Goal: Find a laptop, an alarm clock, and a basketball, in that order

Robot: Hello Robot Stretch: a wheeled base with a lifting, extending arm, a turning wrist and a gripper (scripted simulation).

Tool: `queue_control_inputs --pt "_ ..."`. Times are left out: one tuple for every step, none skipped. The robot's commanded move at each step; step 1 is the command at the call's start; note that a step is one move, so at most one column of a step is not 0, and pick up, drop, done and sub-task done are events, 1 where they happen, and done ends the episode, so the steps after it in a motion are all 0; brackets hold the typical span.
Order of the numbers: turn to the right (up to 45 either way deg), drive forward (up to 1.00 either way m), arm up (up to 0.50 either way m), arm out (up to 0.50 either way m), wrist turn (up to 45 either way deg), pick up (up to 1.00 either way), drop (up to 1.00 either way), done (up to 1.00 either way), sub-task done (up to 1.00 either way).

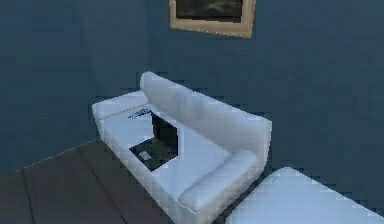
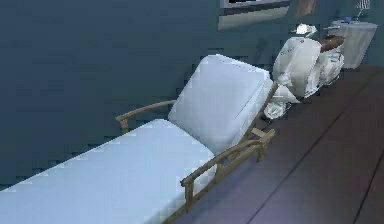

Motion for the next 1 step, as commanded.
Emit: queue_control_inputs --pt "-12.0 0.0 0.0 0.0 0.0 0.0 0.0 0.0 0.0"
